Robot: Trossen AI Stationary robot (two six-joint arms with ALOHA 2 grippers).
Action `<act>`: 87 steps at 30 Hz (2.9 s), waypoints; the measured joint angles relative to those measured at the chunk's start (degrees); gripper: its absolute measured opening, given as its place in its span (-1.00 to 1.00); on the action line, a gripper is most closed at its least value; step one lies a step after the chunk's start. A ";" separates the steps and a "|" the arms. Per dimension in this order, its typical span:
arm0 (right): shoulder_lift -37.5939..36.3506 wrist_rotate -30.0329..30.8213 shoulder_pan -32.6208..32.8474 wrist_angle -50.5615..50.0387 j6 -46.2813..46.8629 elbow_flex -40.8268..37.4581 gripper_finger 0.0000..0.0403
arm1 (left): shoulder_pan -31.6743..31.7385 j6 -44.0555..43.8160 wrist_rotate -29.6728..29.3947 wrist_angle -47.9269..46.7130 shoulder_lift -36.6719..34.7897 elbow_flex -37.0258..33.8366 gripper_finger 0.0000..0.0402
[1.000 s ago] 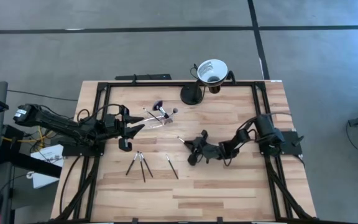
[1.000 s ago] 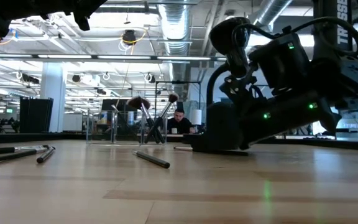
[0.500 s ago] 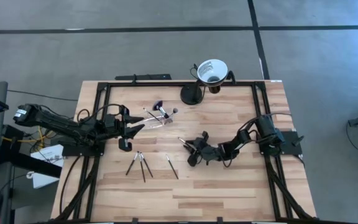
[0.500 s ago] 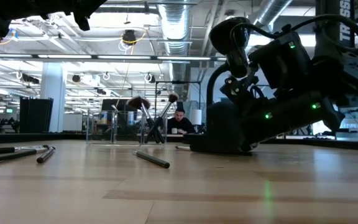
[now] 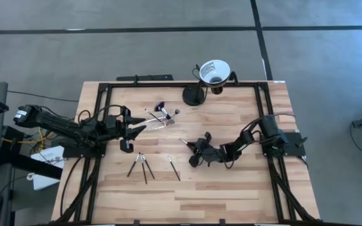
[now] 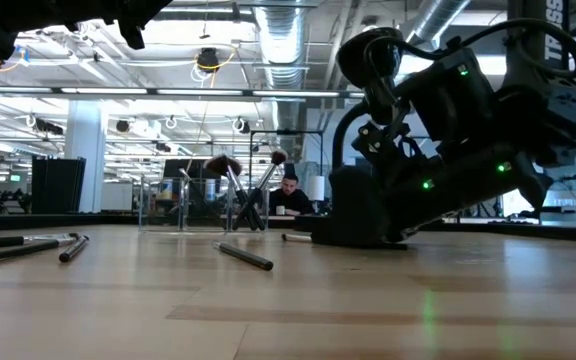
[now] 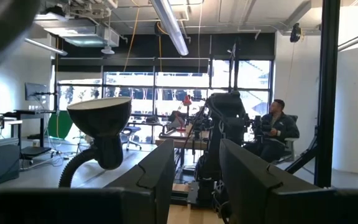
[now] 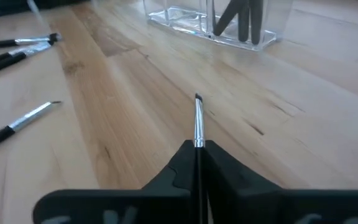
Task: Put items in baskets/containers
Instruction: Put the black eyeshadow brush into the transparent organizer
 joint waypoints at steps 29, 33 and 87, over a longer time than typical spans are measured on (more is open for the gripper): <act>-0.38 -9.43 -2.32 37.25 -10.69 1.92 -0.90 | 2.59 -24.08 3.88 0.06 26.77 -0.02 -0.37; -0.82 -18.33 -3.27 36.94 -10.29 4.78 -0.96 | 2.59 -23.98 4.12 9.44 31.62 0.16 -0.37; -1.90 -34.27 -9.03 35.28 -8.24 13.09 -0.88 | 0.82 -16.31 4.80 18.21 28.70 0.13 -0.95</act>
